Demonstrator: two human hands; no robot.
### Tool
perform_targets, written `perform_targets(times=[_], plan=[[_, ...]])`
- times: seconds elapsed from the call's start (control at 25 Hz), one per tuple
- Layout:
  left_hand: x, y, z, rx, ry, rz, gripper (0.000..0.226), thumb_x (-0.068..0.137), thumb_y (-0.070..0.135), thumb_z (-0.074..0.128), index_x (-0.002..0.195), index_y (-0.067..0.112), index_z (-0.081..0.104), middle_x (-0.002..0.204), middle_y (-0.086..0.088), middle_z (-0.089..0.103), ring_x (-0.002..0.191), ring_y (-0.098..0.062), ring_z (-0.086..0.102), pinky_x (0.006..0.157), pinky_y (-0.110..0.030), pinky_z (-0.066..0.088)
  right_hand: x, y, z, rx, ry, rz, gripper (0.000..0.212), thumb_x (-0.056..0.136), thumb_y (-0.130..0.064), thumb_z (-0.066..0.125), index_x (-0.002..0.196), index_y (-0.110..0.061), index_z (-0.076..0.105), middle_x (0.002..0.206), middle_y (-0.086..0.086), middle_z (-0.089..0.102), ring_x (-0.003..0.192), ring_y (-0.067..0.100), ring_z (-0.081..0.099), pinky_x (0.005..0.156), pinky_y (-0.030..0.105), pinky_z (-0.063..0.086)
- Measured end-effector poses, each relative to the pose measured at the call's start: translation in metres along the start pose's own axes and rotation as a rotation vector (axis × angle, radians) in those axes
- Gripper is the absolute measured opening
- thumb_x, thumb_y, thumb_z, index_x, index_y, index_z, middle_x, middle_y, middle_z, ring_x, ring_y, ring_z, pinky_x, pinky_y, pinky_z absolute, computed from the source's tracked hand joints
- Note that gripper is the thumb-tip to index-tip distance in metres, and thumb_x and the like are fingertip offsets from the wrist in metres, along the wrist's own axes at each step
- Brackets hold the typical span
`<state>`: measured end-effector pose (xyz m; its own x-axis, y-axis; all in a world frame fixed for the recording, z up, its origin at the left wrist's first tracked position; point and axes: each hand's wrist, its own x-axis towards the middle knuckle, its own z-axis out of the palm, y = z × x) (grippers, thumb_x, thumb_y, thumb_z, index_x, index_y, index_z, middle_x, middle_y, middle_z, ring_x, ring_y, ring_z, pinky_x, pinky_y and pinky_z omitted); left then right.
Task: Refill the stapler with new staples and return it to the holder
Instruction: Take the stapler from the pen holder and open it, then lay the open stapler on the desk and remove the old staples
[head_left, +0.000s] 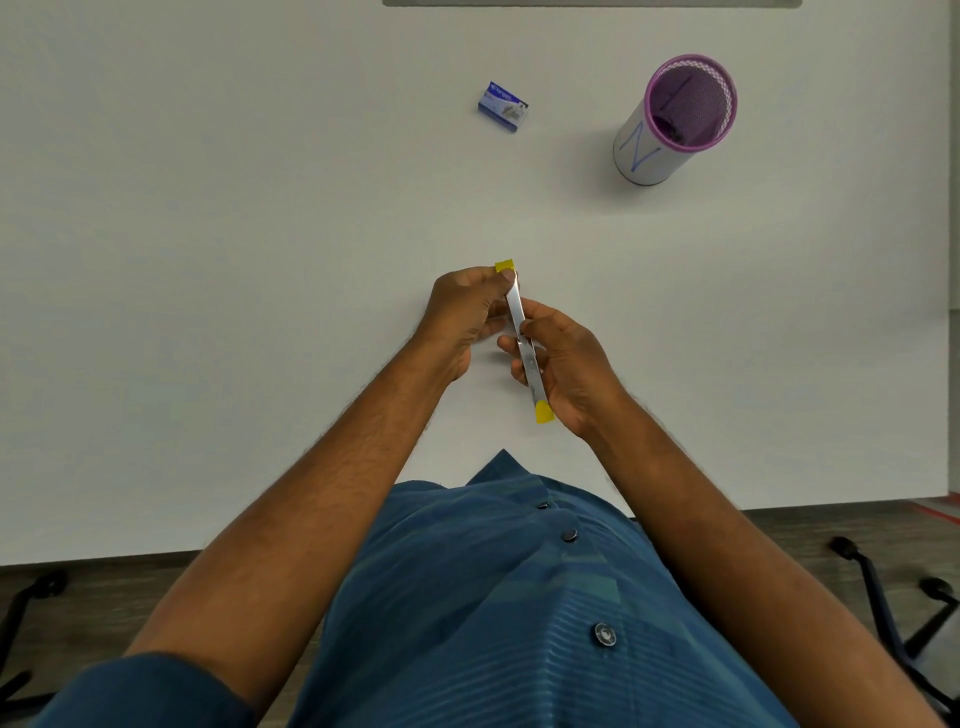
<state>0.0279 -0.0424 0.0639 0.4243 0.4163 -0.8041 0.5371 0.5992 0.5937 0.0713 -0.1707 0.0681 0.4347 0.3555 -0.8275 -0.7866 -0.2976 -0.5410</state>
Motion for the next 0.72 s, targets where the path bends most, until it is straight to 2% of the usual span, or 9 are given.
perform_targets(times=[0.08, 0.16, 0.36, 0.52, 0.6, 0.72], plan=[[-0.0003, -0.0001, -0.0012, -0.013, -0.010, 0.015, 0.019, 0.099, 0.027, 0.064, 0.107, 0.012, 0.073, 0.103, -0.010, 0.076, 0.093, -0.023, 0.073, 0.068, -0.025, 0.062, -0.0001, 0.0024, -0.0018, -0.155, 0.008, -0.099, 0.029, 0.105, -0.020, 0.052, 0.132, -0.018, 0.063, 0.118, 0.004, 0.073, 0.090, 0.015, 0.076, 0.070, 0.025, 0.059], [-0.0004, -0.0006, -0.0016, -0.009, -0.013, 0.027, 0.023, 0.098, 0.028, 0.066, 0.113, 0.011, 0.072, 0.102, -0.007, 0.076, 0.093, -0.020, 0.073, 0.062, -0.021, 0.059, -0.0008, 0.0044, -0.0021, -0.257, 0.021, -0.168, 0.029, 0.105, -0.024, 0.053, 0.132, -0.020, 0.062, 0.115, 0.001, 0.074, 0.091, 0.014, 0.076, 0.070, 0.022, 0.060], [-0.0005, -0.0007, -0.0024, 0.010, -0.009, 0.047, 0.031, 0.098, 0.030, 0.066, 0.122, 0.012, 0.070, 0.112, -0.009, 0.075, 0.100, -0.021, 0.073, 0.071, -0.028, 0.062, -0.0003, 0.0063, -0.0015, -0.337, 0.044, -0.254, 0.027, 0.103, -0.021, 0.058, 0.129, -0.023, 0.063, 0.113, -0.004, 0.073, 0.092, 0.013, 0.076, 0.075, 0.026, 0.063], [-0.0009, 0.0029, -0.0039, 0.091, 0.008, 0.099, 0.030, 0.100, 0.039, 0.060, 0.115, 0.015, 0.071, 0.112, -0.002, 0.074, 0.099, -0.019, 0.071, 0.076, -0.030, 0.058, 0.0002, 0.0062, -0.0023, -0.339, 0.076, -0.318, 0.027, 0.102, -0.020, 0.059, 0.129, -0.022, 0.063, 0.115, -0.003, 0.070, 0.088, 0.010, 0.075, 0.072, 0.023, 0.062], [0.0003, 0.0051, -0.0044, 0.155, 0.050, 0.130, 0.031, 0.104, 0.040, 0.051, 0.113, 0.017, 0.070, 0.110, 0.001, 0.072, 0.093, -0.016, 0.069, 0.074, -0.028, 0.054, 0.0012, 0.0053, -0.0038, -0.293, 0.091, -0.287, 0.028, 0.102, -0.021, 0.058, 0.130, -0.021, 0.062, 0.113, -0.001, 0.071, 0.088, 0.011, 0.076, 0.069, 0.023, 0.061], [0.0030, 0.0063, -0.0056, 0.163, 0.070, 0.127, 0.038, 0.106, 0.040, 0.044, 0.122, 0.016, 0.069, 0.111, 0.003, 0.071, 0.094, -0.016, 0.067, 0.072, -0.025, 0.051, 0.0006, 0.0035, -0.0055, -0.121, 0.060, -0.164, 0.030, 0.103, -0.016, 0.056, 0.132, -0.018, 0.061, 0.106, -0.002, 0.075, 0.087, 0.016, 0.076, 0.067, 0.027, 0.060]])
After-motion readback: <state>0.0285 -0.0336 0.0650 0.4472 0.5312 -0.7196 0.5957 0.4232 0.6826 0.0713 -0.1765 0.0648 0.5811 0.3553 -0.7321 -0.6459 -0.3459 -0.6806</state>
